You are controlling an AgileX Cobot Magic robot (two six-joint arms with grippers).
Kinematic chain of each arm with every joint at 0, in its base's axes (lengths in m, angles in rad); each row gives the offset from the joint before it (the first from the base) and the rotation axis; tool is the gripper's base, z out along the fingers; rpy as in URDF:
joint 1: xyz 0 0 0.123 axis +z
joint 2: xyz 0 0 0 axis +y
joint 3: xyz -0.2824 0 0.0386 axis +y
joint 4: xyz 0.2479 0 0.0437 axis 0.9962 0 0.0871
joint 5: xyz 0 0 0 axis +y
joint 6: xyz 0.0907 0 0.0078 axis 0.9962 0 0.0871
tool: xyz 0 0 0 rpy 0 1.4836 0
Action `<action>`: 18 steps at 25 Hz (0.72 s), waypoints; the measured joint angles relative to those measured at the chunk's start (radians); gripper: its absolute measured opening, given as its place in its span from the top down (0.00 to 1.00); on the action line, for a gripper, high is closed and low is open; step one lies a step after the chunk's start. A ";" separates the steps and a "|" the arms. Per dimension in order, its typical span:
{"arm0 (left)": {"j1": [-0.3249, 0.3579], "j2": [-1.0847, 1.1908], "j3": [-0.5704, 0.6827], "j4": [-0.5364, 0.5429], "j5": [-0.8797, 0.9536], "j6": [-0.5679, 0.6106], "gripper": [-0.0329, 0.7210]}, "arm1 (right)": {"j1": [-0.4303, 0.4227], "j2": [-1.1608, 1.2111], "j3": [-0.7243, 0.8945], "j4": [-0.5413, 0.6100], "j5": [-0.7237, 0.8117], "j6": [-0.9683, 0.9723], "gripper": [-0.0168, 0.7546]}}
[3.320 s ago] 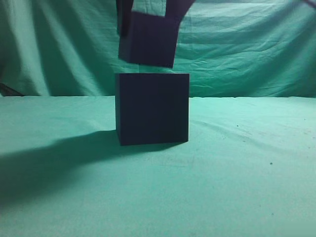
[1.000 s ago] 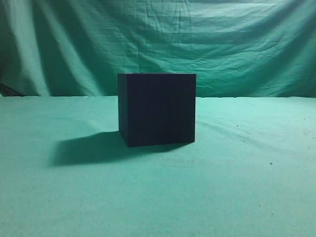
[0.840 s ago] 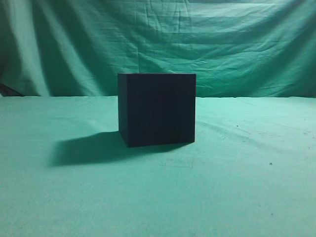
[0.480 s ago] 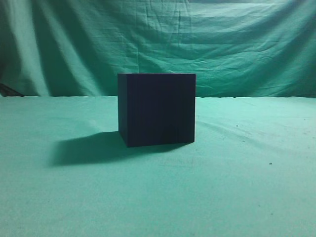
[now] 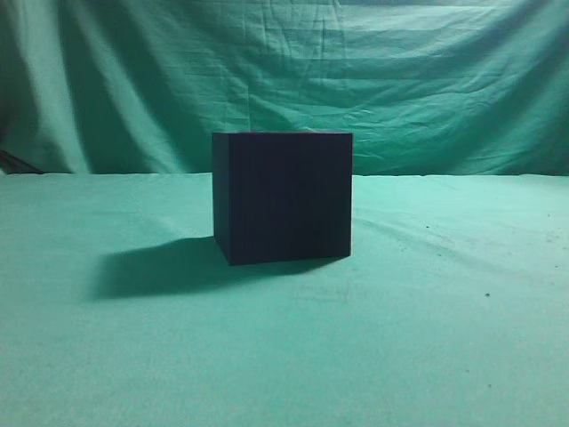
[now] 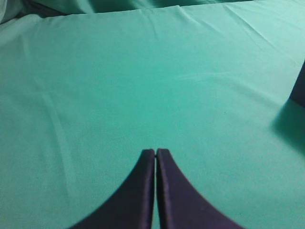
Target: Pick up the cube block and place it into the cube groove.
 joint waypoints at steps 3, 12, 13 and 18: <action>0.000 0.000 0.000 0.000 0.000 0.000 0.96 | 0.004 -0.035 0.047 0.002 -0.114 -0.110 0.98; 0.000 0.000 0.000 0.000 0.000 0.000 0.96 | -0.334 -0.260 0.445 0.008 -0.624 -0.197 0.98; 0.000 0.000 0.000 0.000 0.000 0.000 0.96 | -0.394 -0.287 0.495 0.014 -0.677 -0.192 0.98; 0.000 0.000 0.000 0.000 0.000 0.000 0.96 | -0.635 -0.409 0.691 0.084 -0.772 -0.182 0.98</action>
